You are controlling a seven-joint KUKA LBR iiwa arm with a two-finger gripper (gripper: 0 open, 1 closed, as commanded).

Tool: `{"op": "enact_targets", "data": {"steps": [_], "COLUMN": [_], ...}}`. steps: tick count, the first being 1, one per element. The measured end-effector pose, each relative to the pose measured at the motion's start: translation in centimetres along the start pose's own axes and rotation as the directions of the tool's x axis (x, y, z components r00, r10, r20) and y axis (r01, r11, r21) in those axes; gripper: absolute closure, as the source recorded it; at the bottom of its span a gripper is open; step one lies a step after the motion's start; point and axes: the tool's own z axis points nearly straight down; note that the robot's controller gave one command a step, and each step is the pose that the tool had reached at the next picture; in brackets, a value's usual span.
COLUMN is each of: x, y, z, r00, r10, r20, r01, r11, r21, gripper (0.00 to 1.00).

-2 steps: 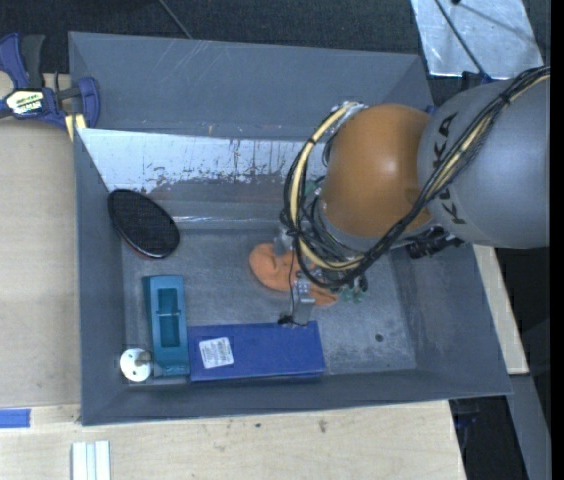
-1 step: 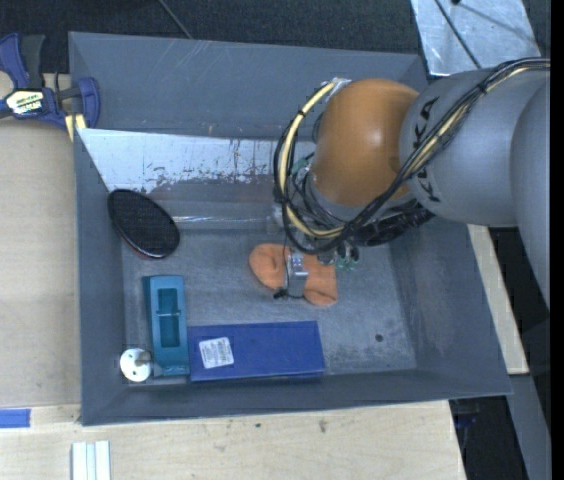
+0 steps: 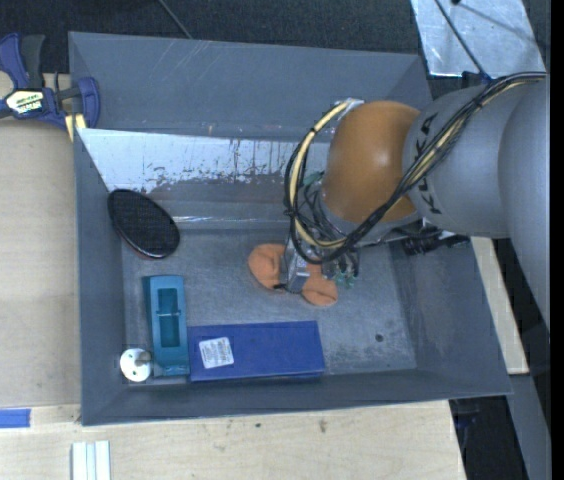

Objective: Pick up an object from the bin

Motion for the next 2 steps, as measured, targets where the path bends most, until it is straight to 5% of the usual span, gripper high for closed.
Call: {"op": "enact_targets", "data": {"steps": [1, 2], "x": [0.0, -0.4], "y": [0.0, 0.9], "z": [0.0, -4.5], "r00": [1.000, 1.000], "r10": [0.000, -0.012], "r20": [0.000, -0.007], "r01": [0.000, 0.012], "r11": [1.000, 1.000], "r21": [0.000, 0.001], "gripper": [1.00, 1.00]}}
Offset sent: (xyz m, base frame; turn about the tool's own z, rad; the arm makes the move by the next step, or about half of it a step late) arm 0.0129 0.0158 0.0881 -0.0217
